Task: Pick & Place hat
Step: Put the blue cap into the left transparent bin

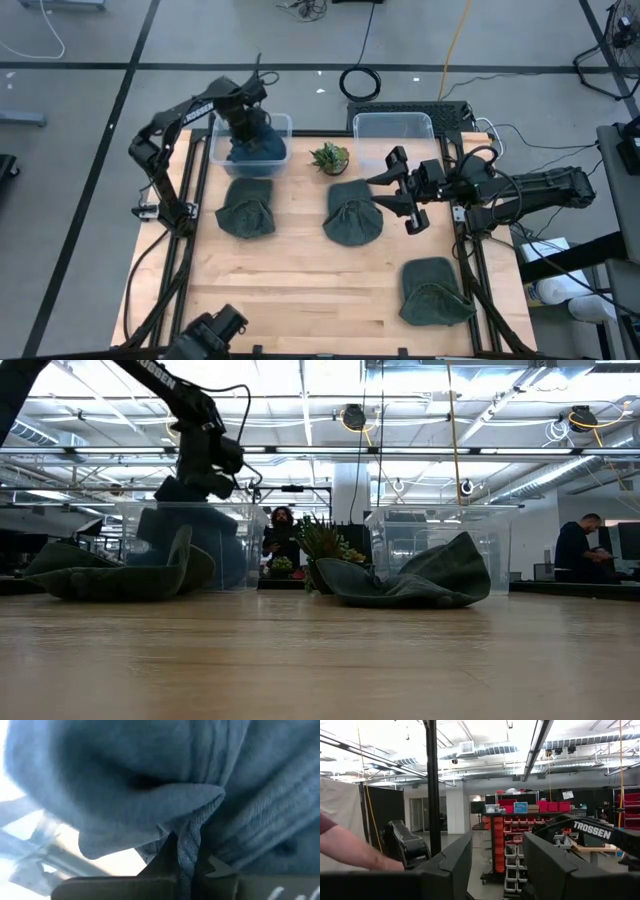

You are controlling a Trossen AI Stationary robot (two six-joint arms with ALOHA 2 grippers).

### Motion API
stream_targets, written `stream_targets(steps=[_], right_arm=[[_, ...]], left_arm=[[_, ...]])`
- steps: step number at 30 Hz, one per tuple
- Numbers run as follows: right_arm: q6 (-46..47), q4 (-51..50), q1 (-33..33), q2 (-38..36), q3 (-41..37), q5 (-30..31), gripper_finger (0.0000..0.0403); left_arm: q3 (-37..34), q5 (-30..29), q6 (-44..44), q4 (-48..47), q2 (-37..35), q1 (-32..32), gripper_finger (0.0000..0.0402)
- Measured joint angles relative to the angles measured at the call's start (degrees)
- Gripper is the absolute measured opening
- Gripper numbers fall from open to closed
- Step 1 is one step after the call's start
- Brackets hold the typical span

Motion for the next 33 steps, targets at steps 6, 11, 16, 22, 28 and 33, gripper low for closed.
stream_targets(steps=[6, 11, 16, 22, 28, 33], right_arm=[[0.0, 0.0, 0.0, 0.0, 0.0, 0.0, 0.0160], [0.0, 0.0, 0.0, 0.0, 0.0, 0.0, 0.0160], [0.0, 0.0, 0.0, 0.0, 0.0, -0.1, 0.0160], [0.0, 0.0, 0.0, 0.0, 0.0, -0.2, 0.0160], [0.0, -0.2, 0.0, 0.0, 0.0, -0.3, 0.0160], [0.0, -0.2, 0.0, 0.0, 0.0, -0.4, 0.0160]], left_arm=[[-6.0, 0.1, -3.5, 6.9, 0.0, -0.2, 0.0000], [-9.4, -0.6, -5.3, 10.0, -0.2, -0.3, 0.0000], [-10.2, -0.9, -7.3, 10.6, -0.1, -0.2, 0.0012], [-10.2, 0.1, -8.4, 10.1, -0.1, -0.1, 0.0055], [-9.0, 0.5, -9.0, 9.6, -0.1, -0.1, 0.0130], [-5.6, 1.4, -9.2, 8.8, -0.1, -0.1, 0.0208]])
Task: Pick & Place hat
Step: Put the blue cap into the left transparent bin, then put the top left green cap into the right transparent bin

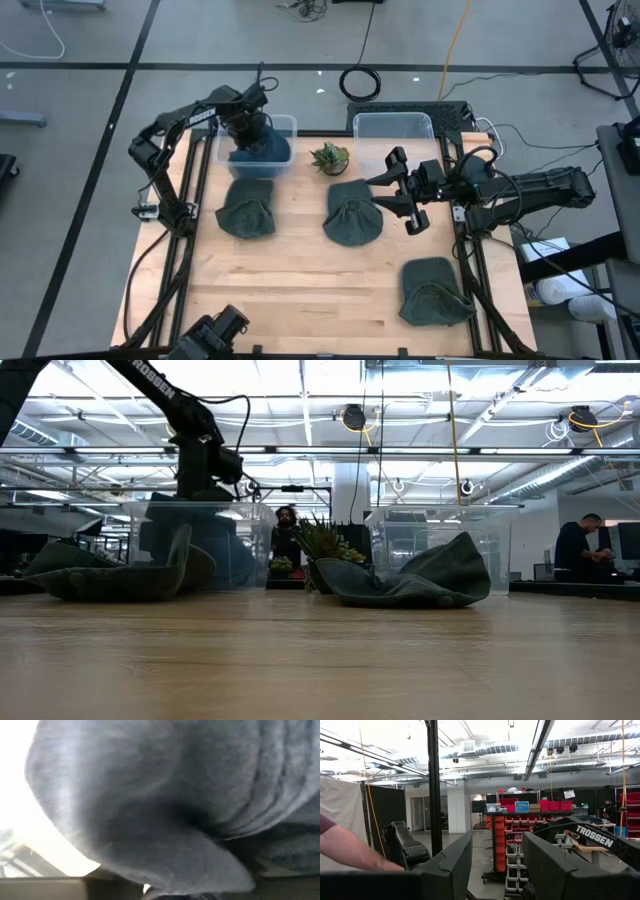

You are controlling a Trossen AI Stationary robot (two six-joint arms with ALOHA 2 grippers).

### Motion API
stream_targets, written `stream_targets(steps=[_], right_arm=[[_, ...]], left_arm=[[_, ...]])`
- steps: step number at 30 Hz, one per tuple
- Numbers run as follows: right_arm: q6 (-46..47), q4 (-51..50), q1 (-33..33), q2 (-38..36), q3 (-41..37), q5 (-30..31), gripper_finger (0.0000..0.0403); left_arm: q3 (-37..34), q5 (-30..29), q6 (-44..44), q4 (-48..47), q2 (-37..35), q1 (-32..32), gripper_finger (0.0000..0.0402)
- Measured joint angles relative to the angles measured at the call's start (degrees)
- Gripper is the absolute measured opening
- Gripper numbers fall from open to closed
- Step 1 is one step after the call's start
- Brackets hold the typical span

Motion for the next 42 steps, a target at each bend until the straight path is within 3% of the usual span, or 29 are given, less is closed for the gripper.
stream_targets(steps=[7, 13, 19, 25, 29, 34, 42], right_arm=[[0.0, 0.0, 0.0, 0.0, 0.0, 0.0, 0.0160], [0.0, 0.0, 0.0, 0.0, 0.0, 0.0, 0.0160], [0.0, 0.0, 0.0, 0.0, 0.0, 0.0, 0.0160], [-0.3, 0.0, 0.0, 0.0, 0.0, 0.3, 0.0160], [-2.9, 0.1, 0.0, 0.0, 0.0, 5.3, 0.0163], [-5.6, 1.2, 0.0, 0.0, 0.0, 6.3, 0.0200], [-6.4, 0.3, 0.0, 0.0, 0.0, 11.1, 0.0308]], left_arm=[[7.1, 3.3, 1.2, -3.7, 0.0, 0.0, 0.0296], [13.0, -3.9, 0.1, -9.7, 0.0, 0.0, 0.0339], [19.1, -5.3, -2.4, -15.9, -0.1, 0.0, 0.0356], [26.0, -1.8, -2.5, -23.0, -0.1, -1.7, 0.0348], [30.6, -1.7, -2.6, -24.9, -0.3, -4.5, 0.0341], [34.3, -0.8, -1.0, -24.8, -3.0, -9.1, 0.0344], [34.5, -0.7, -3.7, -24.9, -8.2, -17.7, 0.0346]])
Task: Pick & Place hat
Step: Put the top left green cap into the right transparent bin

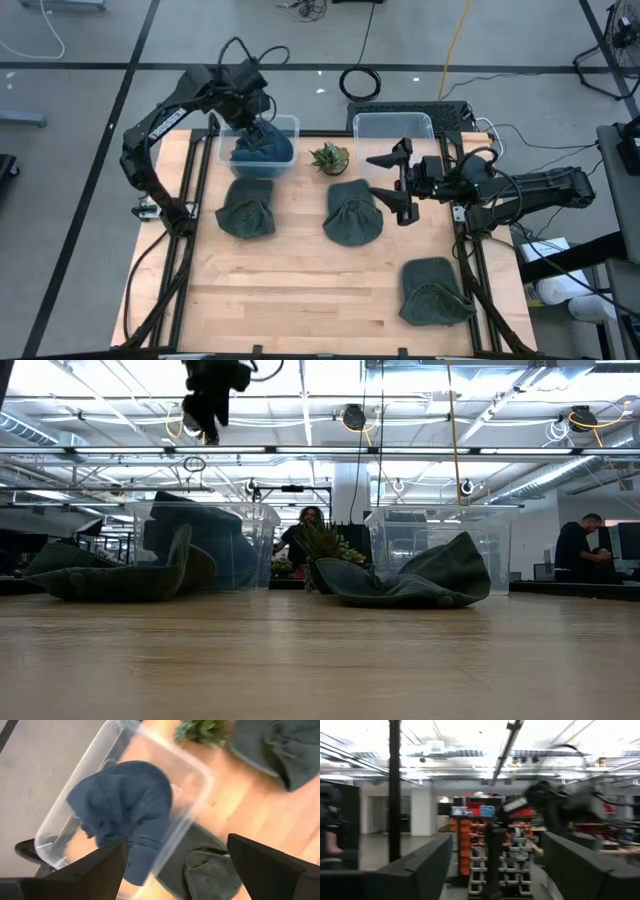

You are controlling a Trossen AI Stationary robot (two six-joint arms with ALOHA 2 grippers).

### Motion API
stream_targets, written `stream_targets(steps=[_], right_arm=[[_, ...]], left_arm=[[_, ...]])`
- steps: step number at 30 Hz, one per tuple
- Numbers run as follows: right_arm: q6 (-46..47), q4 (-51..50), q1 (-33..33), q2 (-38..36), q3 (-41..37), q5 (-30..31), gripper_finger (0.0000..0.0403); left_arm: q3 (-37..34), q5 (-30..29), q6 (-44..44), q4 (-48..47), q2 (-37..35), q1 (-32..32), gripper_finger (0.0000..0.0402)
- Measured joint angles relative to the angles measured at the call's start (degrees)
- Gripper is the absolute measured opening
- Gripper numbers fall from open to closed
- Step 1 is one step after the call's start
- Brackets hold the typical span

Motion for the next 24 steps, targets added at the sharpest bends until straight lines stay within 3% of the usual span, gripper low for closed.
stream_targets(steps=[7, 24], right_arm=[[2.7, -2.4, 0.0, 0.0, 0.0, 7.4, 0.0368], [3.8, -12.2, -0.5, 0.0, 1.7, 10.3, 0.0370]], left_arm=[[0.0, 0.0, -1.7, 0.0, -3.4, -10.3, 0.0336], [0.0, -0.3, -13.5, 0.1, -3.7, -34.3, 0.0314]])
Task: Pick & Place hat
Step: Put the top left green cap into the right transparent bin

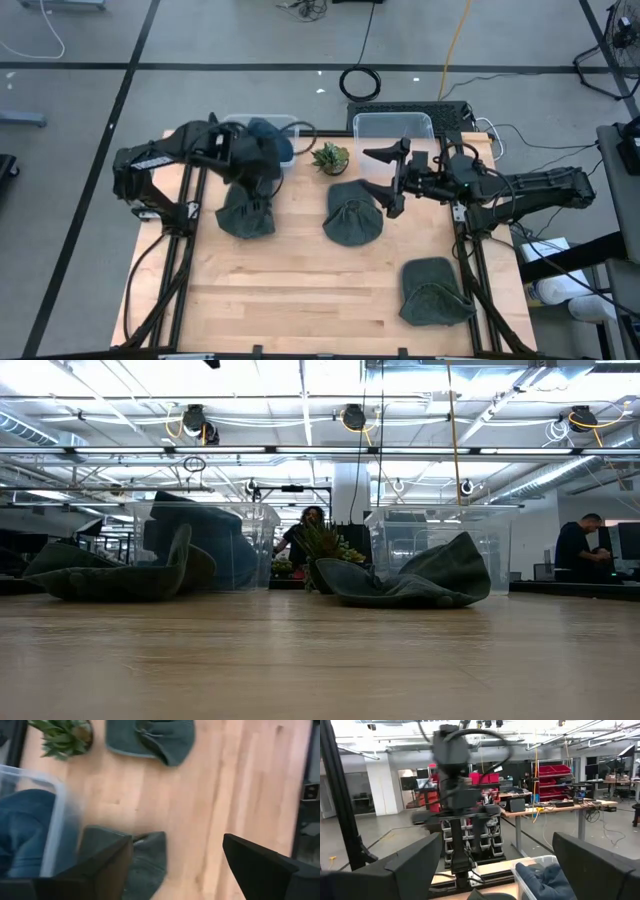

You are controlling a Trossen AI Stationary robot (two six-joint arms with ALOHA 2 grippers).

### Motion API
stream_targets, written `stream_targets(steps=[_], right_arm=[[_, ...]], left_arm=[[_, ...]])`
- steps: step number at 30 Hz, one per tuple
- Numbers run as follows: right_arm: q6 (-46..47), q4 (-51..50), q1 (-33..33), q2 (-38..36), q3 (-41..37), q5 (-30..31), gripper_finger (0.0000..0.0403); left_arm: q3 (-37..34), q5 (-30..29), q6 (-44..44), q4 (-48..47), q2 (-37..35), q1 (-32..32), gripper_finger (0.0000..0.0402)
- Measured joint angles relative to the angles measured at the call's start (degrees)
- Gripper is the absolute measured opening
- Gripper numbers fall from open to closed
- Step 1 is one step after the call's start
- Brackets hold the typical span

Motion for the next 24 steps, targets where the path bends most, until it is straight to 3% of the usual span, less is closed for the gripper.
stream_targets(steps=[13, 24], right_arm=[[0.0, 0.1, -0.3, 0.0, 0.0, -0.2, 0.0370], [0.0, 0.1, -0.3, 0.0, 0.1, -0.4, 0.0370]], left_arm=[[-1.3, 0.2, -10.7, 0.0, 0.0, -12.0, 0.0297], [-15.6, -1.9, -26.1, 0.2, 0.0, -8.4, 0.0292]])
